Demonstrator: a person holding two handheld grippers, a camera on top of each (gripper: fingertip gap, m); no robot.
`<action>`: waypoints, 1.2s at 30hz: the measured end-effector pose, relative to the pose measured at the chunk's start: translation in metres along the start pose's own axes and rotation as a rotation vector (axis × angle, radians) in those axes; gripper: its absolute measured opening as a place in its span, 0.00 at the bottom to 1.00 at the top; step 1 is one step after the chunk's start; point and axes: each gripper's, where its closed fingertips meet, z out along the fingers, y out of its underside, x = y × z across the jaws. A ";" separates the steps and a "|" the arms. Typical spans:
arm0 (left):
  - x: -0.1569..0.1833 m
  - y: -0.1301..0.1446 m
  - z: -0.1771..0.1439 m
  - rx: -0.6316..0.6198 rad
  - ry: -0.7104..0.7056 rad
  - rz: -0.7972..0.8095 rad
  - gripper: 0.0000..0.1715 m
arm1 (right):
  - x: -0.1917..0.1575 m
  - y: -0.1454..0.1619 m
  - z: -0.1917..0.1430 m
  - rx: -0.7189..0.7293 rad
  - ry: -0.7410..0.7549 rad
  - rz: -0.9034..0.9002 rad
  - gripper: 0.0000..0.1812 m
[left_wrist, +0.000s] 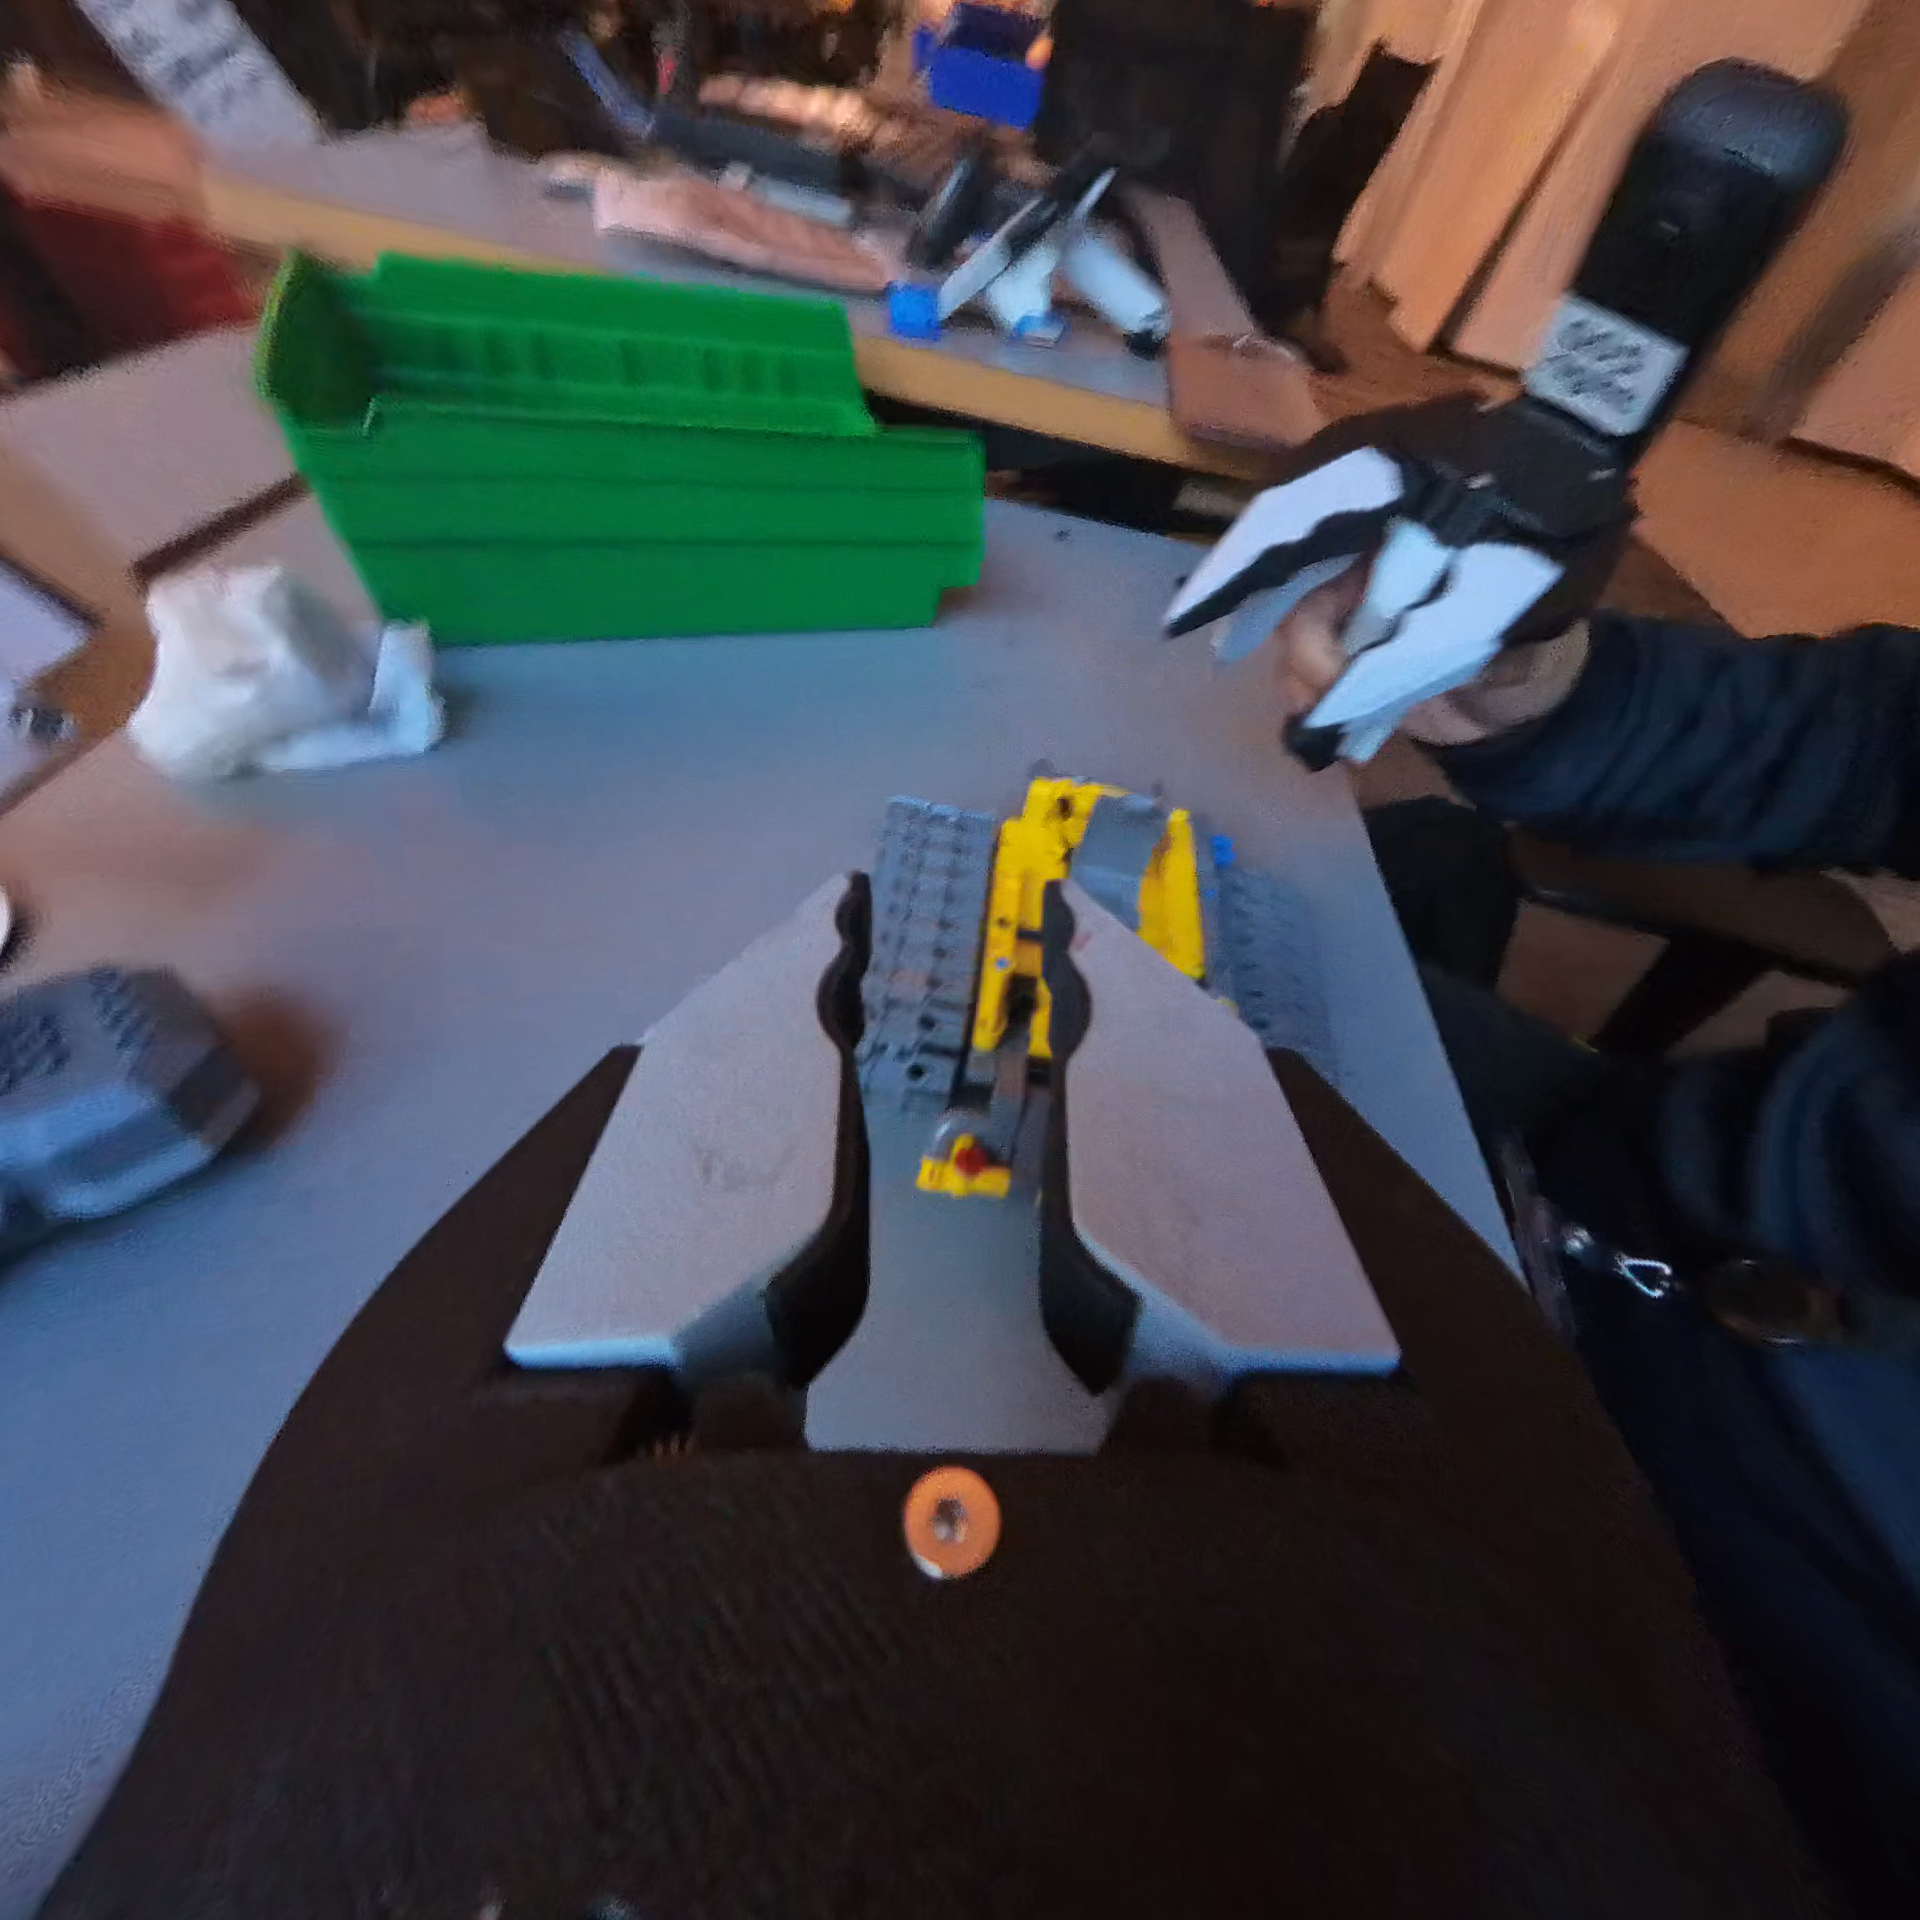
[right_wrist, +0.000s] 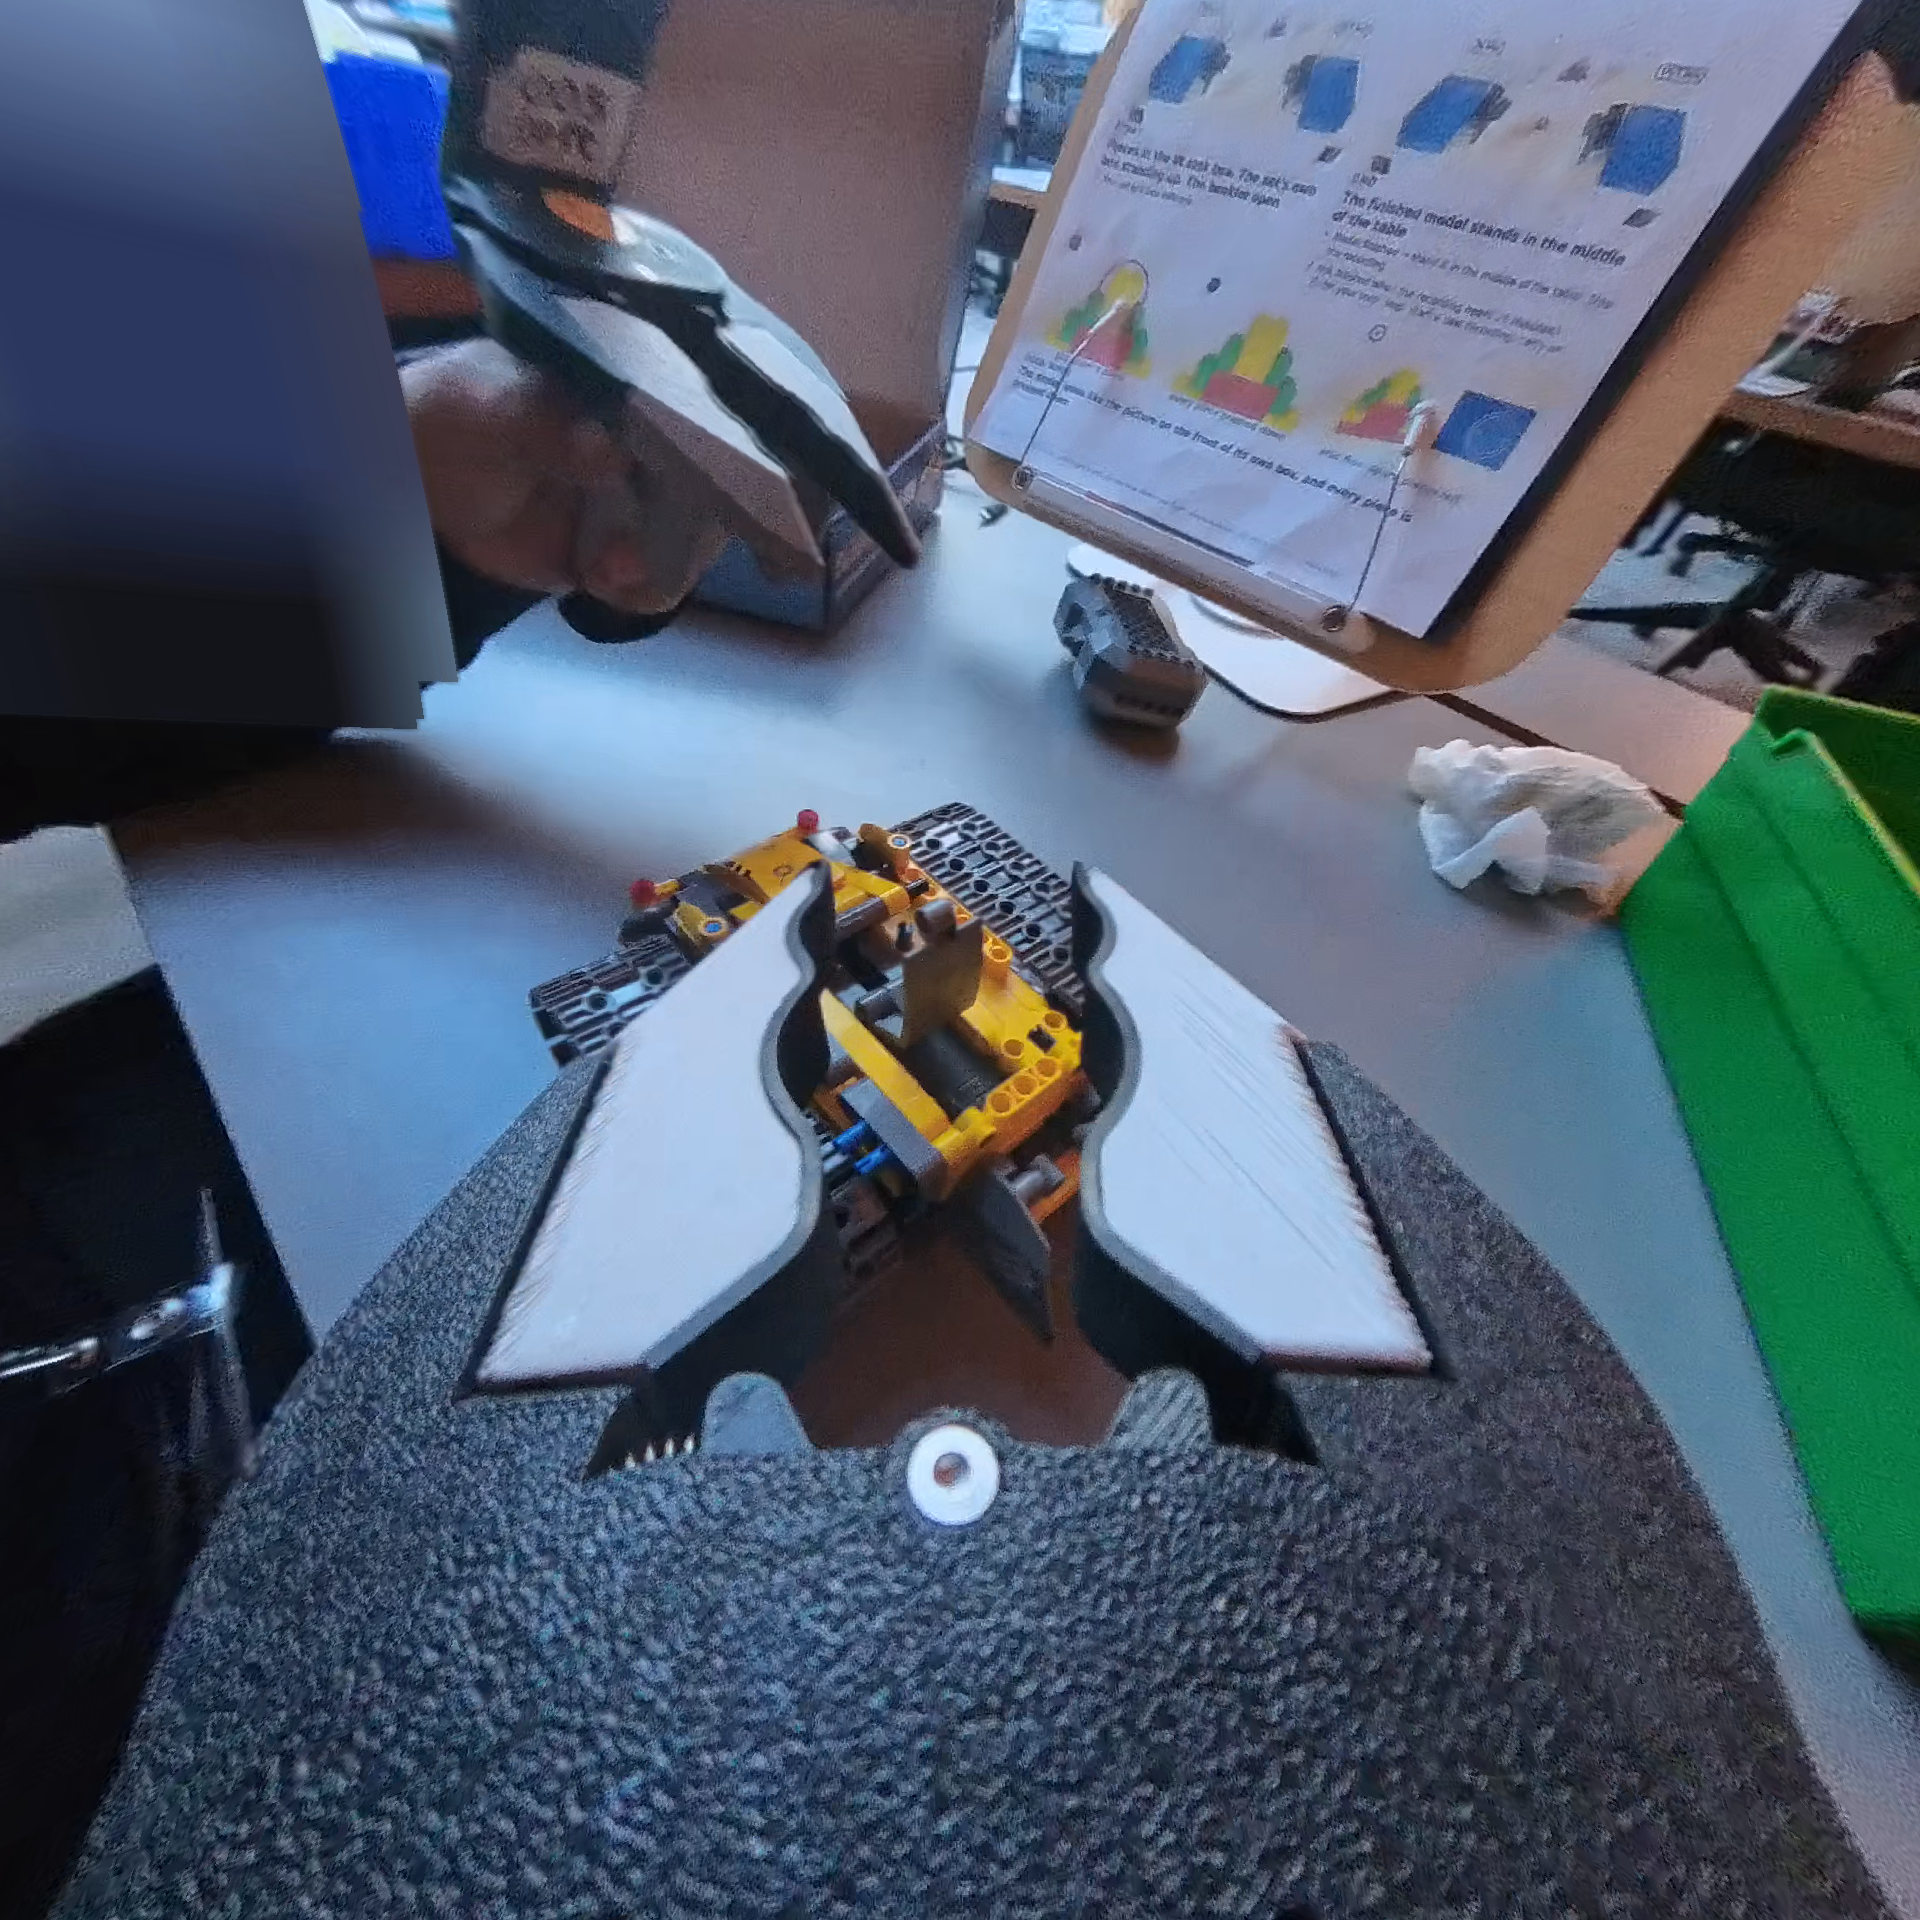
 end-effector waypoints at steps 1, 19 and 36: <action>-0.008 0.010 0.001 -0.053 -0.021 -0.041 0.19 | -0.002 0.003 -0.001 -0.012 -0.019 0.015 0.24; 0.000 0.092 0.019 -0.463 0.054 -0.092 0.17 | -0.044 0.060 0.015 -0.216 -0.038 -0.198 0.23; 0.021 0.098 0.019 -0.467 0.187 -0.123 0.13 | -0.011 0.067 0.005 -0.211 0.013 -0.162 0.27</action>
